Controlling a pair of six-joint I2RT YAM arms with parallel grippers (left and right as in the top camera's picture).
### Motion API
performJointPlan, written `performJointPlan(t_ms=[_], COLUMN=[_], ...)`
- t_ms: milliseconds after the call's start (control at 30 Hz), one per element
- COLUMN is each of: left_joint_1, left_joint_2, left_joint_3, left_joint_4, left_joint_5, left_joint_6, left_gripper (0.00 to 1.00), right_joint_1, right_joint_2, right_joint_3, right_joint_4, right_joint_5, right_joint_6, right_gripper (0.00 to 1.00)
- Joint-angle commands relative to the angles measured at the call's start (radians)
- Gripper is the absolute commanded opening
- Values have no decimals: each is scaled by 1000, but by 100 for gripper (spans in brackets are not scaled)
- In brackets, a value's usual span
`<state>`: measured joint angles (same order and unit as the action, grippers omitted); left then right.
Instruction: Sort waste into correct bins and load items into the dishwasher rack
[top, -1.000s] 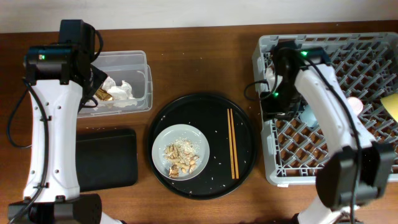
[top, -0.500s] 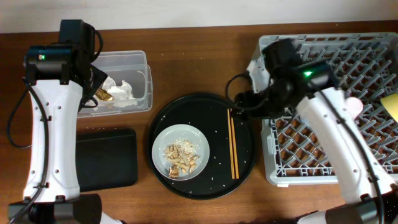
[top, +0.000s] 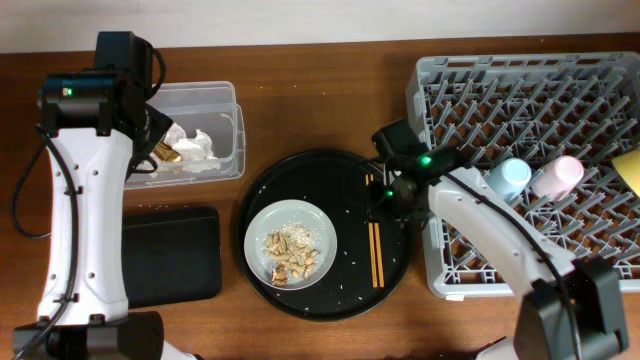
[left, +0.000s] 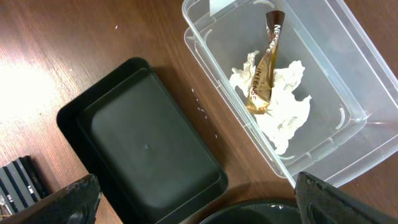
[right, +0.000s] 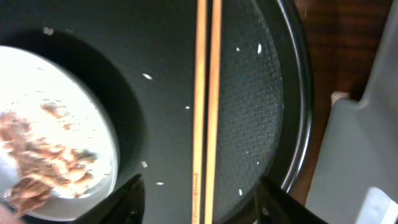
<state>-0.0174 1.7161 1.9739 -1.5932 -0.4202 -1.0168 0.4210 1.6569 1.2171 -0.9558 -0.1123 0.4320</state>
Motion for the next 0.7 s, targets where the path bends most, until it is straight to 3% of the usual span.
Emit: performJointPlan(t_ms=[0,233,400,667], left_joint_1=[1,1,1,1], left_joint_2=[-15,-15,-15,-15], left_joint_3=[7,7,7,7], left_joint_4=[-2,-2,-2,-2], left_joint_5=[-14,-14,-14,-14], left_joint_6=[-6,-6,-6,-6], left_gripper=[99,99,99,99], right_joint_1=[5,5,5,5], right_joint_2=[56,154,196,219], right_joint_3=[-16,-16,-17,-17], right_joint_4=[16,28,37,58], right_joint_5=[25,86,83,82], right_joint_6=[22,22,22,23], right_gripper=[52,51,43,43])
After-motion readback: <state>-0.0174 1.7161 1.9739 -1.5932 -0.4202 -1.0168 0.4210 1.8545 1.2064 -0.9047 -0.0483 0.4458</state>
